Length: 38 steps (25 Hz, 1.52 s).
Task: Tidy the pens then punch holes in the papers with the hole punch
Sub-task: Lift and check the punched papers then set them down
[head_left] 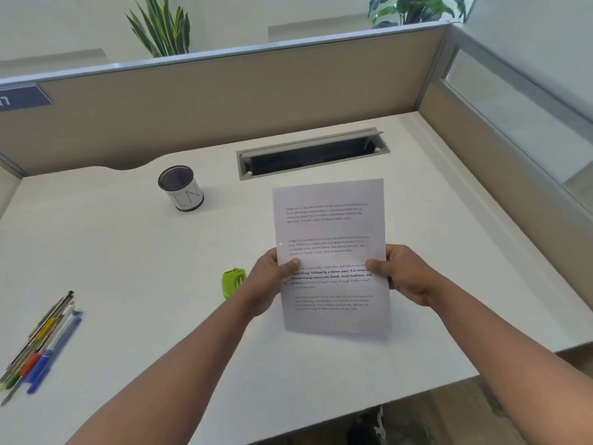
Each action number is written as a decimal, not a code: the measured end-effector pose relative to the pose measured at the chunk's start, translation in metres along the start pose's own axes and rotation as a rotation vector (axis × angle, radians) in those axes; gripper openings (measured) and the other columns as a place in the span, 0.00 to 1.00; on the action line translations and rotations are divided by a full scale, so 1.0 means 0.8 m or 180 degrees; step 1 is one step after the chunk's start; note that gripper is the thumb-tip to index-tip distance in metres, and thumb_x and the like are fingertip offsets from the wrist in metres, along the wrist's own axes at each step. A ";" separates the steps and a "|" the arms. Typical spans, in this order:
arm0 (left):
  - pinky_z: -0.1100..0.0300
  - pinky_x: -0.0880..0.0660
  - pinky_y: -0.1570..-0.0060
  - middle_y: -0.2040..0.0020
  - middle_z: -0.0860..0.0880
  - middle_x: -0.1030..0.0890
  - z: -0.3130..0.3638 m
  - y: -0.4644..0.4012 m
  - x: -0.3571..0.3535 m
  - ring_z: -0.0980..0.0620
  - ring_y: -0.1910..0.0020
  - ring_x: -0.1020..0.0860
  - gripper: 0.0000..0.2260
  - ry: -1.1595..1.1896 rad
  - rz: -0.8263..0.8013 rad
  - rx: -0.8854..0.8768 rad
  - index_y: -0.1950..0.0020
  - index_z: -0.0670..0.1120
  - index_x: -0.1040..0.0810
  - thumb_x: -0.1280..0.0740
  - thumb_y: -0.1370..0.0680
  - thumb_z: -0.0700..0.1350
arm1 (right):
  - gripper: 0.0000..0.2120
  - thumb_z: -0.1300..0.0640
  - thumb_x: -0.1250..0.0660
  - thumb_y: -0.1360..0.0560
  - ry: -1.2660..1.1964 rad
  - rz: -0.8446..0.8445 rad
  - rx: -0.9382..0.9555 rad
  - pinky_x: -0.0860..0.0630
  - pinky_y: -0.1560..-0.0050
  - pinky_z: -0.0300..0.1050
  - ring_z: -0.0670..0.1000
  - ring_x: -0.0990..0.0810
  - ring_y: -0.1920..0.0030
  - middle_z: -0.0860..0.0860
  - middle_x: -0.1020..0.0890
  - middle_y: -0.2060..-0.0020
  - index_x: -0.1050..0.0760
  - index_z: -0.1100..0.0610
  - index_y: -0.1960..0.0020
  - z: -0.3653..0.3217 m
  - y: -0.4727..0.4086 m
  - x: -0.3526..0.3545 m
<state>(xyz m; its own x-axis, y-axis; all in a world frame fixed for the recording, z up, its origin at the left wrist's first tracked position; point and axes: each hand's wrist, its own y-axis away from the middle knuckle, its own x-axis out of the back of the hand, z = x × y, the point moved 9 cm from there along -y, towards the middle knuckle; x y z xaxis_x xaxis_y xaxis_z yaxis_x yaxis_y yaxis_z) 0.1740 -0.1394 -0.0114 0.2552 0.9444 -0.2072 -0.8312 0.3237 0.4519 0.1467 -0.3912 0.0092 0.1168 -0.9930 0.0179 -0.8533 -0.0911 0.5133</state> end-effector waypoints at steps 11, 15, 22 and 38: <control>0.53 0.19 0.48 0.50 0.56 0.14 0.070 0.009 -0.058 0.50 0.48 0.16 0.12 -0.0570 0.1027 -0.1250 0.48 0.54 0.19 0.37 0.17 0.39 | 0.10 0.63 0.35 0.18 -0.0086 0.1005 0.1232 0.19 0.46 0.44 0.51 0.14 0.46 0.48 0.13 0.48 0.18 0.53 0.44 -0.042 0.042 0.039; 0.56 0.20 0.48 0.47 0.54 0.15 0.064 0.004 -0.066 0.51 0.46 0.17 0.10 -0.0569 0.1073 -0.1309 0.44 0.52 0.19 0.37 0.17 0.39 | 0.11 0.63 0.36 0.18 -0.0076 0.1146 0.1376 0.20 0.43 0.46 0.52 0.15 0.44 0.50 0.13 0.47 0.18 0.52 0.44 -0.037 0.048 0.043; 0.58 0.21 0.47 0.49 0.59 0.15 0.055 0.002 -0.073 0.55 0.47 0.17 0.13 -0.0709 0.1027 -0.1320 0.47 0.57 0.19 0.36 0.17 0.39 | 0.12 0.63 0.37 0.18 0.0039 0.1184 0.1139 0.19 0.44 0.47 0.51 0.15 0.45 0.48 0.12 0.49 0.17 0.49 0.46 -0.017 0.042 0.043; 0.59 0.21 0.51 0.51 0.54 0.14 0.060 -0.013 -0.075 0.54 0.51 0.17 0.08 -0.0499 0.0893 -0.1175 0.48 0.50 0.17 0.34 0.18 0.39 | 0.08 0.64 0.31 0.21 -0.0368 0.1136 0.0953 0.18 0.46 0.45 0.51 0.13 0.48 0.50 0.12 0.50 0.18 0.54 0.45 -0.008 0.053 0.070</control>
<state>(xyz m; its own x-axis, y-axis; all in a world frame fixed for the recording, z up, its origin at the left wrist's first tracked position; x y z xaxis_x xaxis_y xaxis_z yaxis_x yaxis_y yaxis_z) 0.1907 -0.1967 0.0379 0.0440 0.9987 0.0244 -0.9910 0.0406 0.1279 0.1203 -0.4504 0.0374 -0.2530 -0.9665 0.0439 -0.9407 0.2563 0.2223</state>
